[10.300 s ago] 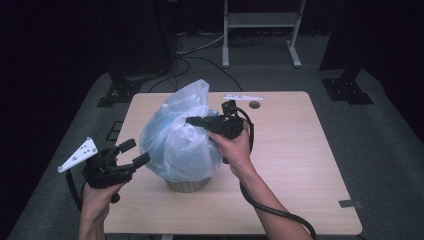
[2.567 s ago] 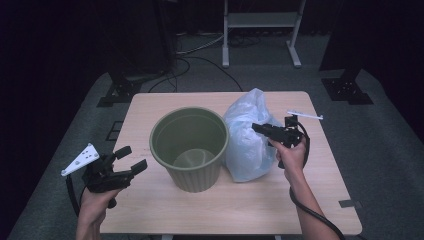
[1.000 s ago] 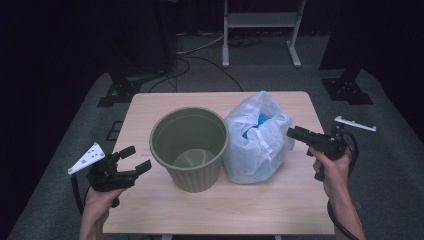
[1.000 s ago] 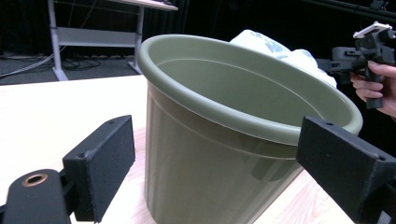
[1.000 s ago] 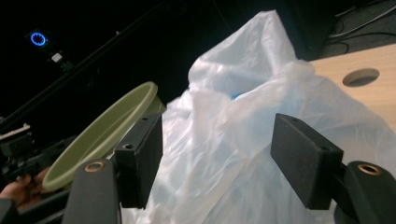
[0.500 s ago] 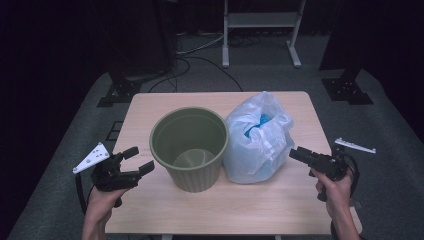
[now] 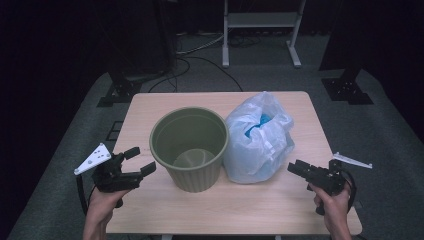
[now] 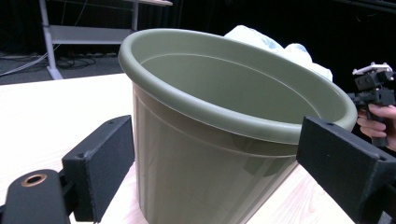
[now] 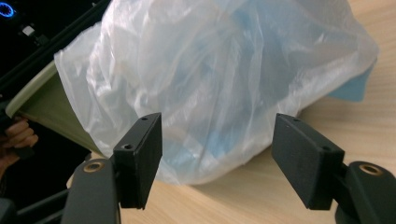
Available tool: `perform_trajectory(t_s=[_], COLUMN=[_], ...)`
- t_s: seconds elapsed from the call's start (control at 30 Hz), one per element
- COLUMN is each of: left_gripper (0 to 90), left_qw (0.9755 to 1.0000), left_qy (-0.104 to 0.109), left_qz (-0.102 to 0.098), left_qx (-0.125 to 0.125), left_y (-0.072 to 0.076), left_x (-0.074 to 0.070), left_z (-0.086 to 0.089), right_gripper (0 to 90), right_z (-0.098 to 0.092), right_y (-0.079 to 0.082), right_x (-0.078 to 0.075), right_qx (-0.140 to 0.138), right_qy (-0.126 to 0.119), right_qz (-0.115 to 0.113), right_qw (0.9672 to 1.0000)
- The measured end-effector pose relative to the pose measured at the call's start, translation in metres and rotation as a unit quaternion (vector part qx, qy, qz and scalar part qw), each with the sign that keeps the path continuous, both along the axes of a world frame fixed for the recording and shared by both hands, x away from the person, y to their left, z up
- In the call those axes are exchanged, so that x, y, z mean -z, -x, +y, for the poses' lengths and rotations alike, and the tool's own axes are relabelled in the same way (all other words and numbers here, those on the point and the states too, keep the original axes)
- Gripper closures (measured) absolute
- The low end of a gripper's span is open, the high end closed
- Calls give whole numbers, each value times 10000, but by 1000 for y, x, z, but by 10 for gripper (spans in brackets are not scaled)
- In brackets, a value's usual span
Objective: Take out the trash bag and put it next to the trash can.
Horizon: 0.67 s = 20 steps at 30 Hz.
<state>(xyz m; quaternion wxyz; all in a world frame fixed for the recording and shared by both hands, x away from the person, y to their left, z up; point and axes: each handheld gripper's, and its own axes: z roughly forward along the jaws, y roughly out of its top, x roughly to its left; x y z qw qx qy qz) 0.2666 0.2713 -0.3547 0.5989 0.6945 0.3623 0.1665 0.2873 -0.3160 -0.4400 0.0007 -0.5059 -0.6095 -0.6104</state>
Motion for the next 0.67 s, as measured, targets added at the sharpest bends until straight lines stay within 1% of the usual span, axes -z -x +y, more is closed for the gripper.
perform_trajectory(t_s=[0.07, 0.17, 0.3, 0.47, 0.6, 0.67], left_gripper=[101, 101, 101, 101, 101, 100], left_qw=[10000, 10000, 10000, 10000, 10000, 10000], left_qy=[1, -3, -9, -23, -24, -13], left_qz=[-8, 4, 10, 7, 6, -6], left_qx=[-3, -11, -19, -25, -20, -2], left_y=[0, 0, -1, 0, -1, 0], left_x=[0, 0, 1, 1, 1, 0], left_z=[1, 1, 1, 1, 0, 0], right_gripper=[326, 325, 325, 321, 314, 312], right_z=[0, 0, 2, 6, 8, 7], right_y=[3, 7, 12, 17, 23, 27], right_x=[4, 10, 17, 23, 29, 32], right_qx=[7, 36, 70, 68, 113, 157], right_qy=[56, 43, 7, 83, 24, -61], right_qz=[7, 48, 21, -29, -53, -126], right_qw=[10000, 10000, 10000, 9999, 9999, 9998])
